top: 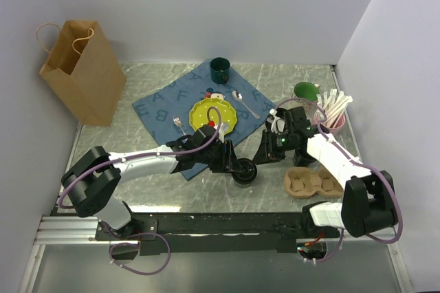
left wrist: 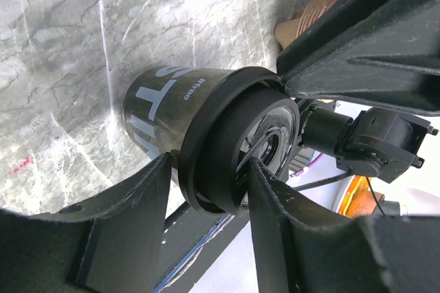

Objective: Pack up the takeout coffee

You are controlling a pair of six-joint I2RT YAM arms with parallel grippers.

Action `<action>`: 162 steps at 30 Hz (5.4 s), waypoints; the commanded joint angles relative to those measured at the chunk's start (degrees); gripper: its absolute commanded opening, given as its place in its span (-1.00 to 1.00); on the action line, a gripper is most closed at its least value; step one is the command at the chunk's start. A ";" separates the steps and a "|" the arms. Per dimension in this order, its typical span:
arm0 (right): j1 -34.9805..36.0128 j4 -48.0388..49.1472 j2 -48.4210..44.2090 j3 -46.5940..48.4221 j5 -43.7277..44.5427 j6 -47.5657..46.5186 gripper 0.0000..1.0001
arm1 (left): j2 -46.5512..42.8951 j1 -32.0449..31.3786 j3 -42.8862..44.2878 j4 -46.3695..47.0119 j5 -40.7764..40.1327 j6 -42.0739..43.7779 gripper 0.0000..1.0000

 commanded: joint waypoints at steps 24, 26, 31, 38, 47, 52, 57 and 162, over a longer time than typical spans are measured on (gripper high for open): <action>-0.66 16.30 -1.68 -16.00 5.61 9.50 -0.56 | 7.09 -1.25 -8.32 -11.42 -8.27 -1.40 -0.03; -0.66 15.78 -1.86 -15.66 5.18 9.42 -0.55 | 7.18 -1.26 -9.11 -10.90 -8.01 -2.10 -0.03; -0.75 6.39 -5.90 -3.22 5.79 7.58 -0.27 | 6.39 -2.31 -8.67 -11.59 -8.97 -2.63 -0.01; -0.92 0.48 -9.15 0.17 1.41 4.50 0.26 | 5.42 -2.58 -7.97 -12.56 -9.77 -2.28 0.00; -0.84 0.91 -11.09 -6.42 -2.73 0.89 0.52 | 4.89 -2.66 -6.56 -13.00 -9.50 -1.58 0.02; -0.92 4.16 -7.67 -8.00 -4.92 0.89 0.47 | 5.42 -2.75 -6.13 -12.91 -9.15 -1.40 0.02; -0.84 7.59 -4.42 -9.15 -8.27 1.16 0.38 | 5.95 -3.19 -5.25 -13.35 -9.33 -1.31 0.02; 12.26 2.33 13.16 -0.89 4.47 -7.28 -0.14 | -1.61 11.23 -11.92 -2.71 5.10 10.55 -0.33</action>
